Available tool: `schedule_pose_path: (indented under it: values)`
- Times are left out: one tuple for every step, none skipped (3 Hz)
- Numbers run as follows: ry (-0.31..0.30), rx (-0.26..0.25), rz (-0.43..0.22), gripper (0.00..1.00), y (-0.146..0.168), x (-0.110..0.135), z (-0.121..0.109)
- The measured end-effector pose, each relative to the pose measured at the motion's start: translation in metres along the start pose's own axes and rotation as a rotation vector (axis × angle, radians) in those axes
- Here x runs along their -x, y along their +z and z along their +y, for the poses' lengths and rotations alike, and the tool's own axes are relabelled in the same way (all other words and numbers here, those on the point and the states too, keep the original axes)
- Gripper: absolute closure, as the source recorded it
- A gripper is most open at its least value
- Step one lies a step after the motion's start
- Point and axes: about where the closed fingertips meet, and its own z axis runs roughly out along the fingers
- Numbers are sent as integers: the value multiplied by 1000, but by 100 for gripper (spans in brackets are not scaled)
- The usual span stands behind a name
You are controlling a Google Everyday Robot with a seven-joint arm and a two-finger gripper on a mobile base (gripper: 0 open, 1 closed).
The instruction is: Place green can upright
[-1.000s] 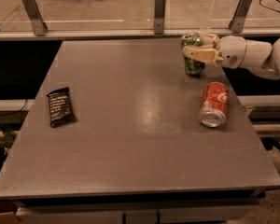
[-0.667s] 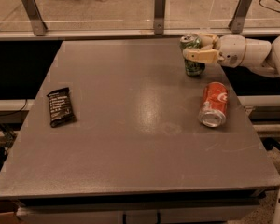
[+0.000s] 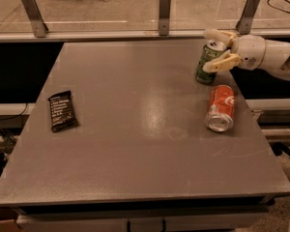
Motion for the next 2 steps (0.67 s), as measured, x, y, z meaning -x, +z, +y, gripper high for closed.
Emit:
schedule_pose_path:
  values:
    - [6, -26, -5, 0, -10, -3, 1]
    - [18, -68, 10, 0, -20, -4, -1]
